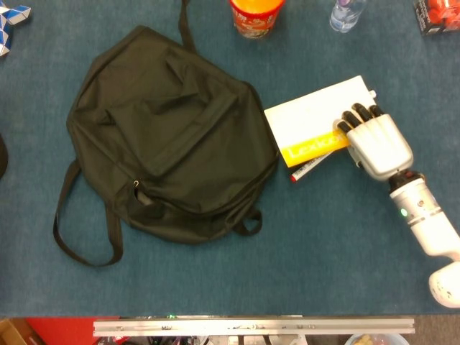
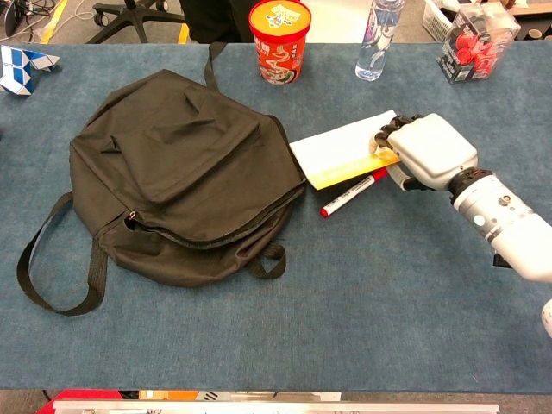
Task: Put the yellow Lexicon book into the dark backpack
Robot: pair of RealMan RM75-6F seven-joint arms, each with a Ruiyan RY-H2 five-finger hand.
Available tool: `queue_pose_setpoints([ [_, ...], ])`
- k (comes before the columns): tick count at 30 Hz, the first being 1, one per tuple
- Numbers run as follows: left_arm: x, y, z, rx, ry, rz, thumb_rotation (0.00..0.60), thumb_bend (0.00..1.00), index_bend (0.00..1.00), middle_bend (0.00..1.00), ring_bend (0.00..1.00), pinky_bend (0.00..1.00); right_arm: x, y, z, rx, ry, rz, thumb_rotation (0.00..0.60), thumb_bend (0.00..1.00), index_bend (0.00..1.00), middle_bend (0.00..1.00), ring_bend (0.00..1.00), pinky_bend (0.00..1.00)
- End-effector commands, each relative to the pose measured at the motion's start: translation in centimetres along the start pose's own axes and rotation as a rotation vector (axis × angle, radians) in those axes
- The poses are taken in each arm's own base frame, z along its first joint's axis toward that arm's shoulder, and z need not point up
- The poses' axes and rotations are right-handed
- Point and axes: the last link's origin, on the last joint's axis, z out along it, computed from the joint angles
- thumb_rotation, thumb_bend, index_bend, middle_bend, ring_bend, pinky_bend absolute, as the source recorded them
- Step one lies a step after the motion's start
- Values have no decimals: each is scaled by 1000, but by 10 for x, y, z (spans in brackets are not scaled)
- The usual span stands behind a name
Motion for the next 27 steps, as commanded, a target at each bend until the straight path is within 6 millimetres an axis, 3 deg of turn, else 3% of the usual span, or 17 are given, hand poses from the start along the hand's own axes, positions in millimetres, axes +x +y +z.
queue_pose_setpoints([
  [1, 0, 0, 0, 1, -1, -2, 600, 247, 206, 237, 210, 254, 3, -2, 7, -21, 6, 16, 600, 489, 398, 384, 239, 359],
  [6, 2, 0, 0, -1, 2, -1, 600, 247, 206, 237, 210, 254, 9, -4, 17, -51, 33, 27, 600, 400, 516, 447, 286, 405],
  [11, 3, 0, 1, 0, 0, 1, 600, 247, 205, 237, 210, 254, 13, -2, 23, -79, 57, 25, 600, 374, 624, 516, 348, 473],
  [17, 5, 1, 2, -3, 6, 4, 600, 247, 206, 237, 210, 254, 14, 3, 29, -109, 80, 13, 600, 380, 728, 599, 432, 570],
  [20, 6, 1, 4, -6, 9, 7, 600, 247, 206, 237, 210, 254, 17, 7, 31, -125, 98, 16, 600, 450, 772, 636, 474, 629],
  [27, 8, 4, 12, -33, 2, 27, 600, 247, 206, 236, 210, 254, 30, 24, 32, -164, 162, 27, 600, 478, 816, 661, 501, 658],
])
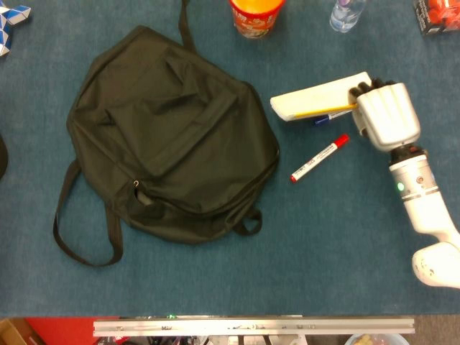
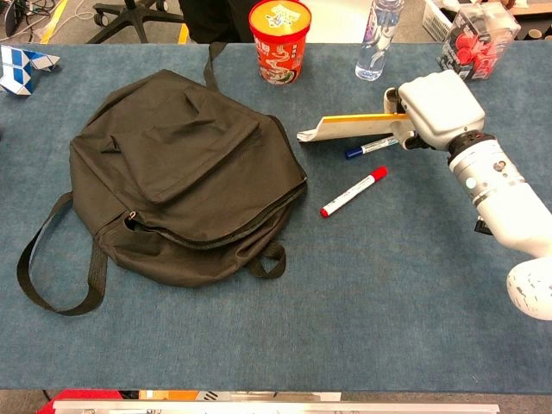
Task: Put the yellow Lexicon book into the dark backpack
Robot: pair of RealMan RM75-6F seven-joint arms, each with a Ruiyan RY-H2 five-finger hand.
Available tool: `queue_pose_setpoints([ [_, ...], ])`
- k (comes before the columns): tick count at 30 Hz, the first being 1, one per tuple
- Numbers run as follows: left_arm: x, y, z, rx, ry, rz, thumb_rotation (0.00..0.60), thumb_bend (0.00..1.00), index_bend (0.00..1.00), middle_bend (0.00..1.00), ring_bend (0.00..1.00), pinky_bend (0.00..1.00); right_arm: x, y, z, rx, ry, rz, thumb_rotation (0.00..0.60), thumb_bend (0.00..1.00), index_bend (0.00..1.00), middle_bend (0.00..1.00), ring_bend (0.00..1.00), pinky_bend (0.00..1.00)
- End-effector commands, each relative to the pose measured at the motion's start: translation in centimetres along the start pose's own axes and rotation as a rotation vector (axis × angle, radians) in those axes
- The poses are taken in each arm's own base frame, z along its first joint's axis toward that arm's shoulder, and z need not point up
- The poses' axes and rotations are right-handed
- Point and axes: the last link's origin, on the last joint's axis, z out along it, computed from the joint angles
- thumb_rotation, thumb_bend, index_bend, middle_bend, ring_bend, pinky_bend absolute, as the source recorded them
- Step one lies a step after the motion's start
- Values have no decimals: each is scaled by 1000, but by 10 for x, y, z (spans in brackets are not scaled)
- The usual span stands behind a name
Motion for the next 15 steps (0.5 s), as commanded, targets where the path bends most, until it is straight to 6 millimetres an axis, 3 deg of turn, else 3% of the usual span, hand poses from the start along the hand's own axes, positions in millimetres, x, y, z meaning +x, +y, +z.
queue_pose_setpoints([
  [1, 1, 2, 4, -15, -8, 10, 600, 247, 206, 237, 210, 254, 8, 8, 1, -14, 32, 6, 600, 483, 817, 662, 501, 658],
  [7, 2, 9, 18, -76, -46, 44, 600, 247, 206, 237, 210, 254, 30, 28, -3, -27, 120, -8, 600, 511, 817, 664, 507, 658],
  [15, -12, 33, 37, -221, -169, 105, 600, 246, 206, 237, 210, 253, 67, 63, -22, -72, 225, -25, 600, 511, 817, 666, 508, 658],
])
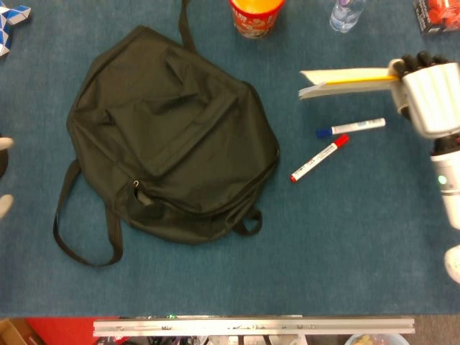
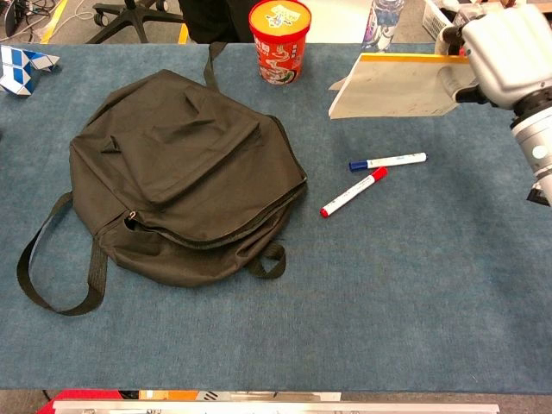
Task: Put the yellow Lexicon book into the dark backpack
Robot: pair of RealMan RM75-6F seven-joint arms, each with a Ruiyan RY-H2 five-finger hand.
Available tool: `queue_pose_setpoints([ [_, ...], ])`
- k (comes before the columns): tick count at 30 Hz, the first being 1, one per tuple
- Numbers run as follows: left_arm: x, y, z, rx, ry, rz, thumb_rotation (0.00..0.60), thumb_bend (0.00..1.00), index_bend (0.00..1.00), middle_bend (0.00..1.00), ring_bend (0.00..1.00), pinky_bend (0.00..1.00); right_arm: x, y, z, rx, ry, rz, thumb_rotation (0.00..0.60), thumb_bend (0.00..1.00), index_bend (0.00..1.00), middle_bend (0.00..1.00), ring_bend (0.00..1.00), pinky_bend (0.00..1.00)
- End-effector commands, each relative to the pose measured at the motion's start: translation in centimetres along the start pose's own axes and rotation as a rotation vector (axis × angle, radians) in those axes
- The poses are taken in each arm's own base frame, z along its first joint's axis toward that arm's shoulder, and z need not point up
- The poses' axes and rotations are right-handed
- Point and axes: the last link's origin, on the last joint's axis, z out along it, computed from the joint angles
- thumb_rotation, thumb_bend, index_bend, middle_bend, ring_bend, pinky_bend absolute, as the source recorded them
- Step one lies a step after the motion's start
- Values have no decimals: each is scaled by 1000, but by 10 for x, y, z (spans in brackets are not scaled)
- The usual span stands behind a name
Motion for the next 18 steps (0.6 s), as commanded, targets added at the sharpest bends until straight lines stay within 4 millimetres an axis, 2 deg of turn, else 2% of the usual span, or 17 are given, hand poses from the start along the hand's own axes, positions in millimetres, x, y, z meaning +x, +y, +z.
queue_pose_setpoints([
  [1, -5, 9, 10, -61, -60, 27, 600, 247, 206, 237, 210, 253, 18, 17, -7, -24, 40, -7, 600, 511, 817, 666, 508, 658],
  [8, -26, 35, 27, -195, -200, 39, 600, 247, 206, 235, 210, 251, 44, 51, -29, -72, 73, -39, 600, 510, 818, 670, 515, 661],
  [18, -60, 81, 54, -400, -328, 107, 600, 247, 206, 229, 210, 247, 54, 81, -50, -133, 55, -83, 600, 510, 817, 671, 515, 661],
])
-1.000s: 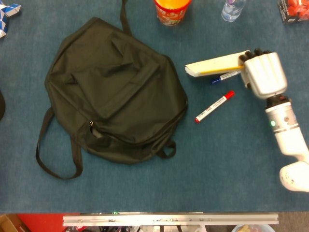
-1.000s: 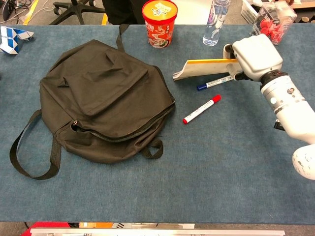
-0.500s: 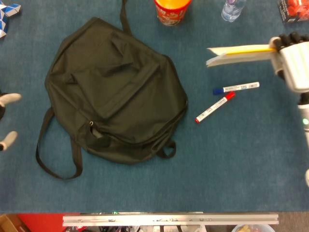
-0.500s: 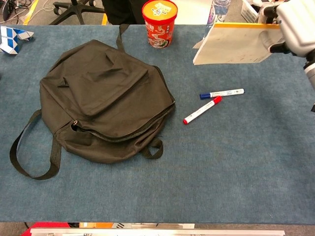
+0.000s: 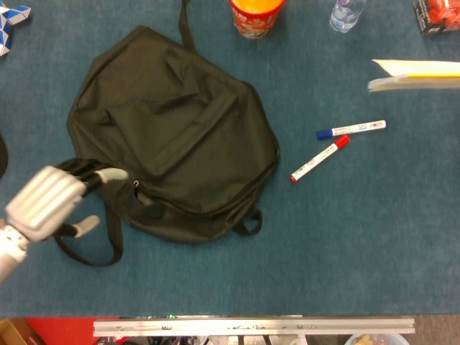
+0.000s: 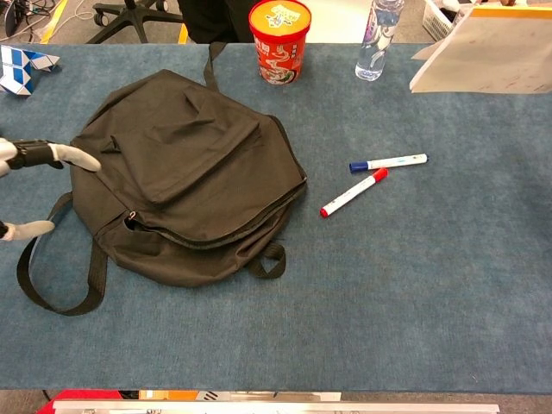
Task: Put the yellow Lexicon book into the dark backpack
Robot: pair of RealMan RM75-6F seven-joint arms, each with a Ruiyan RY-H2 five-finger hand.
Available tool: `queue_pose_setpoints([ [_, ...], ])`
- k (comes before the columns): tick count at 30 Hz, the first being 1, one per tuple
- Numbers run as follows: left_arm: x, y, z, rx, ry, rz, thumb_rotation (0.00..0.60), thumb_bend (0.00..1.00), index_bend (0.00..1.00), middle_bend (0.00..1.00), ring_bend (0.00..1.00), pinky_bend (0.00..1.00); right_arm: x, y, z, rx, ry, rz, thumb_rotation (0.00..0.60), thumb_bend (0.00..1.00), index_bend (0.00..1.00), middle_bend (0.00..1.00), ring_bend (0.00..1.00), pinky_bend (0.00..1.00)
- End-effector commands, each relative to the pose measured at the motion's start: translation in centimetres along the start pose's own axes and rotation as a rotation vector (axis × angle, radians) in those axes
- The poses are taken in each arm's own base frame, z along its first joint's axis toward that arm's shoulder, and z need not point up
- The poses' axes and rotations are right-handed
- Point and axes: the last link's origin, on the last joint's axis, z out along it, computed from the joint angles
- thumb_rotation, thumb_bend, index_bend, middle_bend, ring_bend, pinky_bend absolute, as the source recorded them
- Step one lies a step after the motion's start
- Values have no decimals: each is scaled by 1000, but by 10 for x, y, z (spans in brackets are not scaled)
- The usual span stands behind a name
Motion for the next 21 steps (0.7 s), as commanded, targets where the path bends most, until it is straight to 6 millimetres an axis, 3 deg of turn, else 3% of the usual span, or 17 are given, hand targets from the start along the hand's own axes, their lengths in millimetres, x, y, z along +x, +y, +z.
queue_pose_setpoints([
  [1, -6, 14, 16, -65, -30, 18, 600, 247, 206, 229, 210, 247, 1, 5, -2, -15, -3, 0, 600, 510, 818, 671, 515, 661],
  [10, -24, 40, 54, -158, -100, 62, 600, 246, 188, 205, 197, 240, -1, 13, -7, -32, -18, 1, 600, 510, 818, 671, 516, 662],
  [17, -40, 40, 81, -149, -145, 124, 600, 246, 128, 162, 171, 234, -3, 13, -10, -27, -26, 8, 600, 510, 817, 673, 518, 662],
  [21, -47, 38, 91, -120, -159, 126, 600, 235, 43, 108, 104, 228, -5, 14, -11, -31, -34, 12, 600, 510, 817, 673, 519, 663],
])
